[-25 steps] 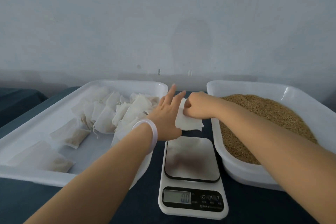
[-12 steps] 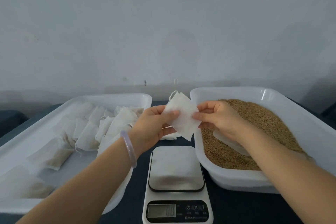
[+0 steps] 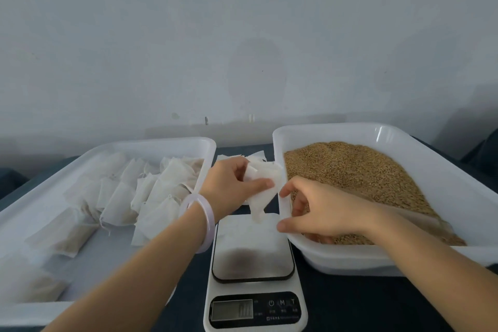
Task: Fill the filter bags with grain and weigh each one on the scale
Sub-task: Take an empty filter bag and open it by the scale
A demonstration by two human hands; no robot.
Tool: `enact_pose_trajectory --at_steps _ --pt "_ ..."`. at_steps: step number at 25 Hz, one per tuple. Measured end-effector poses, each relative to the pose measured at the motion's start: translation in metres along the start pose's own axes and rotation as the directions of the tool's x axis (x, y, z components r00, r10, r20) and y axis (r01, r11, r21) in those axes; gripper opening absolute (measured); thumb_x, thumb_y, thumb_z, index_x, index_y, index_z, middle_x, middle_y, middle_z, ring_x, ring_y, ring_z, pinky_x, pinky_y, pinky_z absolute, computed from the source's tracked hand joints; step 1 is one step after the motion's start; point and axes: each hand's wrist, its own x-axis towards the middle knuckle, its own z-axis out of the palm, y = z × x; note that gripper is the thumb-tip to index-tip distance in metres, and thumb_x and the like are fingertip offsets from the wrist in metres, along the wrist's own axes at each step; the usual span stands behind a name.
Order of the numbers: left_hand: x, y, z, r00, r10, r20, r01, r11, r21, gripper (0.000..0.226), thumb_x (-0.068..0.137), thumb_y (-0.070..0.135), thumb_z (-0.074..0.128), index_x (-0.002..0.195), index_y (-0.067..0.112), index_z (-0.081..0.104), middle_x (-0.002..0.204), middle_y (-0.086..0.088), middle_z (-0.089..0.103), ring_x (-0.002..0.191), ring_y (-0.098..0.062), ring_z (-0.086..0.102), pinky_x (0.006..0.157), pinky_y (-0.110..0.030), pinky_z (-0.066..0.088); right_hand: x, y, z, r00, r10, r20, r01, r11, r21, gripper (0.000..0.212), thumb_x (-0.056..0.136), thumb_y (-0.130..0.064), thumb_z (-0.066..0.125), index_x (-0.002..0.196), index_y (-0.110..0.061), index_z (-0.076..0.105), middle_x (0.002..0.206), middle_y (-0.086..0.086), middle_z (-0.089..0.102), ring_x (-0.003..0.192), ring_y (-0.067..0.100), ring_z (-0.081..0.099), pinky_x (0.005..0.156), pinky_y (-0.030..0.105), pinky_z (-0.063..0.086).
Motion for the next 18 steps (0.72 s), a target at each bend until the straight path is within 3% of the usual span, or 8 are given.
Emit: enact_pose_trajectory --at_steps 3,5,8,12,14,16,18 --pt "-0.008 0.003 0.003 0.997 -0.009 0.081 0.008 1.000 0.018 0.030 0.071 0.029 0.081 0.068 0.005 0.062 0.060 -0.004 0.060 0.055 -0.010 0.054 0.057 -0.030 0.055 -0.005 -0.003 -0.006 0.994 -0.042 -0.104 0.038 0.999 -0.040 0.054 0.070 -0.047 0.076 0.111 -0.034 0.044 0.085 -0.006 0.064 0.054 0.003 0.060 0.047 0.019 0.043" --pt "-0.009 0.005 0.003 0.994 -0.010 0.105 0.007 1.000 0.028 0.032 0.069 0.030 0.082 0.066 0.005 0.063 0.053 0.002 0.057 0.051 -0.009 0.050 0.055 -0.032 0.053 -0.007 -0.007 -0.013 0.917 -0.227 -0.329 0.159 0.962 -0.220 0.045 0.069 -0.048 0.076 0.104 -0.038 0.051 0.087 -0.019 0.057 0.066 -0.005 0.055 0.058 0.013 0.039" --pt "-0.011 0.006 0.001 0.985 0.043 0.169 -0.041 0.999 -0.017 0.037 0.068 0.027 0.084 0.049 0.021 0.052 0.040 0.015 0.038 0.042 -0.004 0.034 0.045 -0.020 0.036 -0.008 -0.018 -0.017 0.814 -0.470 -0.341 0.366 0.871 -0.328 0.018 0.078 -0.029 0.073 0.094 -0.033 0.065 0.088 -0.026 0.052 0.074 0.000 0.050 0.066 0.012 0.038" --pt "-0.012 0.006 -0.002 0.956 0.102 0.276 -0.076 0.992 -0.102 0.031 0.070 0.023 0.082 0.051 0.025 0.058 0.046 0.015 0.038 0.044 -0.004 0.032 0.046 -0.017 0.027 -0.007 -0.023 -0.023 0.872 -0.413 -0.264 0.331 0.893 -0.304 0.006 0.080 -0.029 0.071 0.084 -0.034 0.070 0.078 -0.026 0.060 0.080 -0.001 0.053 0.071 0.013 0.041" --pt "-0.012 0.006 -0.002 0.945 0.120 0.305 -0.075 0.985 -0.155 0.038 0.074 0.018 0.080 0.046 0.030 0.058 0.044 0.016 0.038 0.043 -0.001 0.033 0.044 -0.013 0.028 -0.005 -0.022 -0.023 0.910 -0.352 -0.219 0.292 0.919 -0.264 0.018 0.075 -0.038 0.075 0.092 -0.037 0.067 0.079 -0.025 0.062 0.078 -0.003 0.054 0.068 0.011 0.042" --pt "-0.012 0.006 -0.002 0.933 0.121 0.339 -0.054 0.978 -0.199 0.038 0.075 0.014 0.078 0.048 0.033 0.060 0.046 0.017 0.043 0.044 0.001 0.038 0.044 -0.011 0.031 -0.004 -0.020 -0.020 0.935 -0.298 -0.193 0.278 0.952 -0.127 0.029 0.073 -0.034 0.078 0.099 -0.037 0.065 0.079 -0.020 0.066 0.074 -0.002 0.057 0.068 0.013 0.044" --pt "-0.012 0.006 -0.004 0.912 0.121 0.392 -0.008 0.960 -0.278 0.029 0.076 0.008 0.076 0.061 0.031 0.066 0.054 0.015 0.054 0.050 0.000 0.047 0.049 -0.012 0.036 -0.005 -0.018 -0.021 0.937 -0.290 -0.193 0.297 0.955 0.007 0.023 0.073 -0.026 0.080 0.092 -0.033 0.070 0.073 -0.018 0.067 0.066 -0.004 0.056 0.064 0.013 0.043"
